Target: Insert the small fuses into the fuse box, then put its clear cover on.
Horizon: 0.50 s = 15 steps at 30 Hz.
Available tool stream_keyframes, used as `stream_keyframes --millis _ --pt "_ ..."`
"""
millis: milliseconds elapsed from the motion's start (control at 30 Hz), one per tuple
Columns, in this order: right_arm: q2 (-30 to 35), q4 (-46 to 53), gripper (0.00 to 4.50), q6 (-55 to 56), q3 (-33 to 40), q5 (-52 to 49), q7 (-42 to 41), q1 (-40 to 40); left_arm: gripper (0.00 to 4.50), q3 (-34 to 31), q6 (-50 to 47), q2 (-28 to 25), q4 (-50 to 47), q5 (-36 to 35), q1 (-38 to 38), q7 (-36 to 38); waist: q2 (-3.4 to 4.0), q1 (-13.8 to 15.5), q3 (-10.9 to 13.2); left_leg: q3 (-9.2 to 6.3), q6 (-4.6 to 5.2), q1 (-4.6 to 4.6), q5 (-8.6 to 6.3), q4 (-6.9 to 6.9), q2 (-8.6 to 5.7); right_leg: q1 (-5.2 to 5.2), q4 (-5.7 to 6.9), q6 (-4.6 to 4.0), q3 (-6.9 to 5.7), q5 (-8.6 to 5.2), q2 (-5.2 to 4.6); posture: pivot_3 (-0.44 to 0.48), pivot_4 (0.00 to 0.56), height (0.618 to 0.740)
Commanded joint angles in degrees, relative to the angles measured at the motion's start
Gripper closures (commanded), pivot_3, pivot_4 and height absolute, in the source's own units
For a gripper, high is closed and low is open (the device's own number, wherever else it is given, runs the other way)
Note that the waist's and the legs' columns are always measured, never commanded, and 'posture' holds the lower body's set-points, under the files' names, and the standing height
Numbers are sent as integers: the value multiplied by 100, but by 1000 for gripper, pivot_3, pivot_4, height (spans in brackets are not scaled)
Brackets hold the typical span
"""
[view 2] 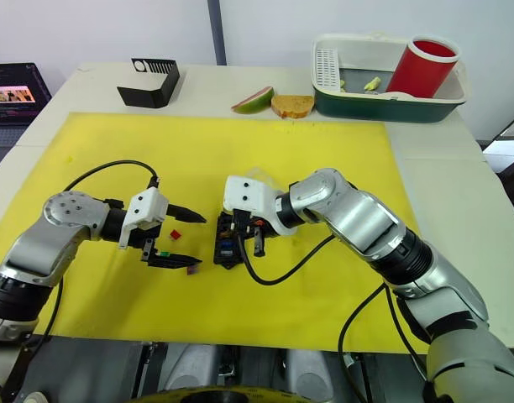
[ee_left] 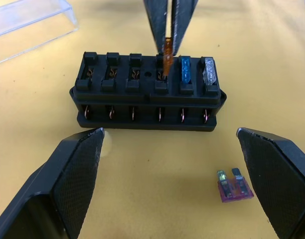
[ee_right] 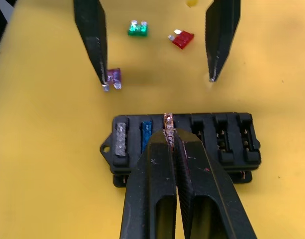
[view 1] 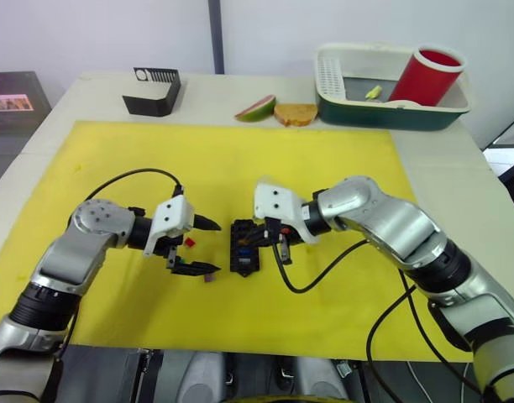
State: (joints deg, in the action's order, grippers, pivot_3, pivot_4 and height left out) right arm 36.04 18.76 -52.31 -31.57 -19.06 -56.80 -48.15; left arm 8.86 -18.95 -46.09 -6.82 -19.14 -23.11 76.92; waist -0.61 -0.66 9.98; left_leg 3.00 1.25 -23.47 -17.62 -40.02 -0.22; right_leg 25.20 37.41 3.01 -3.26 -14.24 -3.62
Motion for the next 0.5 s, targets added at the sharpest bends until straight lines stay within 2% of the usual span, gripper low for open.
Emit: stream_keyframes --millis 33,500 --pt "-42 25 4500 113 20 111 -48 -1 21 -49 112 -8 -42 27 -107 -20 0 0 0 0 0 0 0 0 0 0 0 0 0 0 0 0 150 740" --pt "-97 -42 4500 225 -58 336 -105 113 21 -47 80 18 -76 26 -88 -55 0 0 0 0 0 0 0 0 0 -1 0 0 0 0 0 0 150 740"
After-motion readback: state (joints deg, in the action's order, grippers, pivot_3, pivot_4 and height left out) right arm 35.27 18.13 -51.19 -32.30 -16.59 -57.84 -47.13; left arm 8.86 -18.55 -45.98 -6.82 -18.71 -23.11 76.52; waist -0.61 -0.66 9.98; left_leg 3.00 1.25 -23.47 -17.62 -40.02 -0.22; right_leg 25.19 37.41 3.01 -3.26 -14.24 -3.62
